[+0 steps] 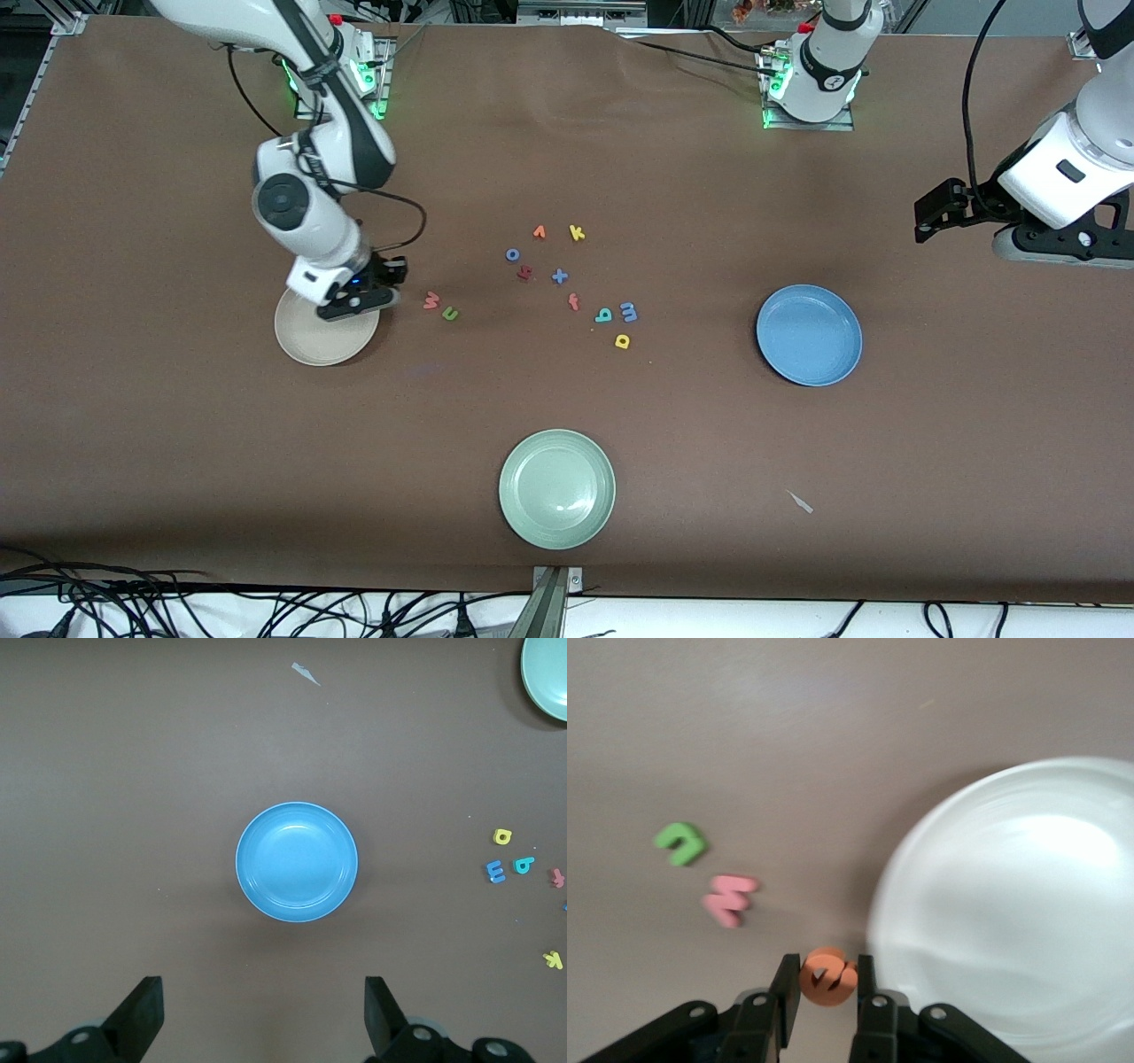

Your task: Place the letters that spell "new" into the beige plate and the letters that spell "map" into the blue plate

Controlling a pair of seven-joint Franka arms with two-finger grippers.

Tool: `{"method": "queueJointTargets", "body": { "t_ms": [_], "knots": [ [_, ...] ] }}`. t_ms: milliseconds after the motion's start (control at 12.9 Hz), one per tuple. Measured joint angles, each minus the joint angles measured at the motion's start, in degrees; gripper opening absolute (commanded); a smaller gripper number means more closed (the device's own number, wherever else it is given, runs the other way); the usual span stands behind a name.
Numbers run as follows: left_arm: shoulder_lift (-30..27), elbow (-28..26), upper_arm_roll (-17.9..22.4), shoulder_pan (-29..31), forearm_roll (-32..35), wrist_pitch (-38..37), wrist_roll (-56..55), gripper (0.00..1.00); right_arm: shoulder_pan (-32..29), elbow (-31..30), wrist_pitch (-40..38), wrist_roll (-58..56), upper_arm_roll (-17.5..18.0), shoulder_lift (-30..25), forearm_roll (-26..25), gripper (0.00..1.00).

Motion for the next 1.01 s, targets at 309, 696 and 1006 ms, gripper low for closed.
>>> {"method": "queueJointTargets", "body": {
  "t_ms": [309, 696, 1006],
  "knots": [
    [3.15, -0.04, -1.46, -0.63, -0.01, 0.00, 0.00, 1.00, -6.25, 0.03, -0.47, -9.51, -0.34, -0.17, 0.00, 0.72],
    [10.70, 0.38, -2.17, -6.60, -0.13, 2.27, -0.06, 1.00, -4.84, 2.07, -0.63, 2.41, 6.09, 0.73, 0.01, 0.76],
    [20.24, 2.79, -2.26, -11.30, -2.42, 10.77, -0.70, 1.00, 2.14, 6.20, -0.56, 13.65, 7.54, 5.96, -3.35, 0.76]
  ]
}}
